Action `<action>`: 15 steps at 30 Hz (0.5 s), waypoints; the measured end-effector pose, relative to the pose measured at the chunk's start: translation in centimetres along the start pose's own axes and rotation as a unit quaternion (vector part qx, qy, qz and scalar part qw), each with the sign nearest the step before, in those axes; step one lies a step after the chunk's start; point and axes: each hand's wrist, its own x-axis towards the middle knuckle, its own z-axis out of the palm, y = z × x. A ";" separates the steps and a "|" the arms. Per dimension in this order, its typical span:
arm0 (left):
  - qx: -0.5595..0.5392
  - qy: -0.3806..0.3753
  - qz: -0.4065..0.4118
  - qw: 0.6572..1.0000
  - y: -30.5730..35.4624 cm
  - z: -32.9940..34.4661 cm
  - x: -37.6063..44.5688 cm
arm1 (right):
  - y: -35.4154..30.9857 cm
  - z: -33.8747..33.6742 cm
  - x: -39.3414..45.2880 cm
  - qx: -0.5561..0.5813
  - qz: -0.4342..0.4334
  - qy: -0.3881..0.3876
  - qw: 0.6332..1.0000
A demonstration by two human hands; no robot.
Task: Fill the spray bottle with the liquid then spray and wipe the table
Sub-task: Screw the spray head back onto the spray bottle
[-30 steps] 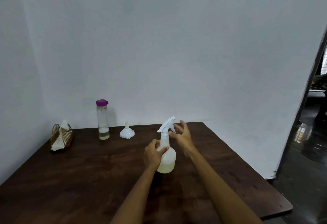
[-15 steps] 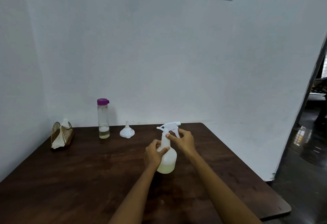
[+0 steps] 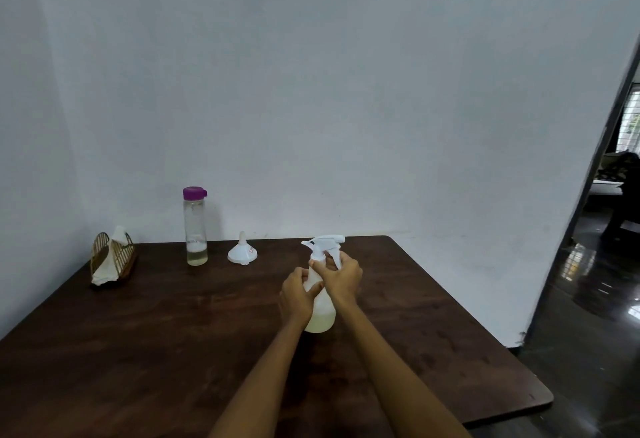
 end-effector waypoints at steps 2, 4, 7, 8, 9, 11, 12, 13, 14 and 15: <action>0.013 0.000 0.002 1.000 0.1 -0.3 0.0 | -0.2 -0.2 0.2 -0.027 0.007 -0.040 0.999; 0.025 -0.023 -0.001 0.999 0.2 -1.0 0.4 | -0.6 -0.6 0.4 -0.067 0.013 -0.093 0.993; 0.013 -0.138 -0.014 0.990 0.2 -3.3 1.4 | -1.0 -0.9 0.5 -0.084 0.012 -0.098 0.992; 0.005 -0.175 -0.017 0.984 0.0 -4.3 1.5 | -1.0 -0.9 0.4 -0.070 0.010 -0.093 0.993; 0.010 -0.200 -0.014 0.980 -0.2 -5.1 1.4 | -1.0 -1.0 0.4 -0.047 0.009 -0.093 0.995; 0.045 -0.231 -0.015 0.972 -0.7 -6.3 0.6 | -1.1 -1.0 0.3 0.020 0.013 -0.115 0.993; 0.051 -0.238 -0.020 0.970 -1.0 -6.6 0.3 | -1.3 -1.1 0.2 0.053 0.014 -0.129 0.990; 0.046 -0.246 -0.027 0.968 -1.4 -6.8 -0.2 | -1.6 -1.0 0.1 0.074 0.015 -0.143 0.987; 0.036 -0.256 -0.032 0.965 -1.6 -6.9 -0.6 | -1.9 -1.1 0.0 0.090 0.016 -0.155 0.984; 0.024 -0.265 -0.034 0.963 -1.8 -7.1 -1.0 | -2.1 -1.1 0.0 0.093 0.016 -0.169 0.981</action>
